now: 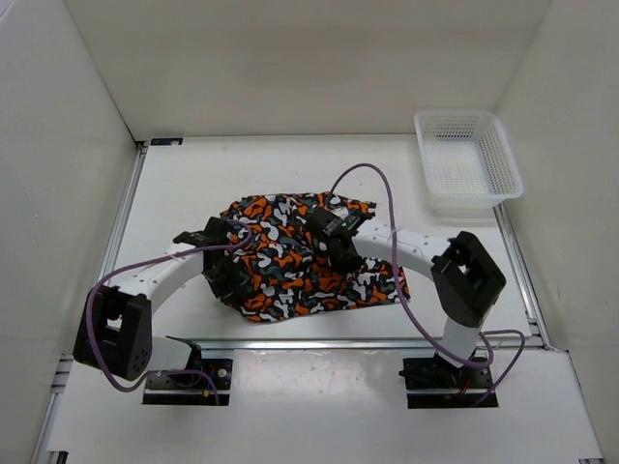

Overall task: Fold and stack the shorts
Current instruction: Move the shorts to the center of the board

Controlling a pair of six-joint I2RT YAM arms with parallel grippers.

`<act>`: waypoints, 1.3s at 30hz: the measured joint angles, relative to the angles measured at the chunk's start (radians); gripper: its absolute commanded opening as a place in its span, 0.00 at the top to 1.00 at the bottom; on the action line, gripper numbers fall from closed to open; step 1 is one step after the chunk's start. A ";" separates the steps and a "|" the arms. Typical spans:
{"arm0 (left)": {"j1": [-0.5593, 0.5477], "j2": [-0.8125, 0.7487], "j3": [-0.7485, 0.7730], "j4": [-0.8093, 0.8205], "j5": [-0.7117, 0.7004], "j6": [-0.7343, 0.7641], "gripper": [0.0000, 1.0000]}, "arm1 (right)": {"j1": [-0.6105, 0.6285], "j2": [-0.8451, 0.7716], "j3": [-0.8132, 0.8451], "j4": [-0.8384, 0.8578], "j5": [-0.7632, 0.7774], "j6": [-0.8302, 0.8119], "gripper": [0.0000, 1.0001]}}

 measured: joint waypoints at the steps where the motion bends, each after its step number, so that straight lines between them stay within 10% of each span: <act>1: 0.000 0.000 0.003 -0.001 -0.005 0.005 0.90 | -0.019 0.018 0.014 -0.002 0.009 -0.003 1.00; 8: 0.000 0.081 0.175 -0.020 -0.072 0.044 0.90 | -0.248 0.098 0.285 0.002 0.017 -0.097 1.00; 10: 0.002 0.144 0.275 -0.033 -0.102 0.065 0.90 | -0.327 0.154 0.431 0.014 -0.017 -0.122 0.37; 12: 0.008 0.216 0.382 -0.043 -0.130 0.094 0.66 | -0.401 0.252 0.629 -0.007 -0.076 -0.142 0.11; 15: 0.027 0.314 0.544 -0.080 -0.159 0.148 0.00 | -0.496 0.415 0.908 -0.015 -0.157 -0.154 0.03; 17: 0.037 0.345 0.620 -0.097 -0.172 0.169 0.00 | -0.539 0.435 0.917 -0.022 -0.170 -0.153 0.00; 22: 0.071 0.312 0.676 -0.150 -0.188 0.208 0.04 | -0.555 0.229 0.542 0.007 -0.142 -0.138 0.09; 26: 0.123 0.237 0.608 -0.164 -0.203 0.227 0.42 | -0.538 -0.069 0.185 0.054 -0.146 -0.125 0.26; 31: 0.219 0.159 0.399 -0.130 -0.156 0.218 0.15 | -0.536 -0.470 -0.178 0.083 -0.206 -0.056 0.23; 39: 0.253 0.246 0.229 -0.038 -0.018 0.166 0.14 | -0.538 -0.850 -0.566 0.053 -0.386 0.151 0.20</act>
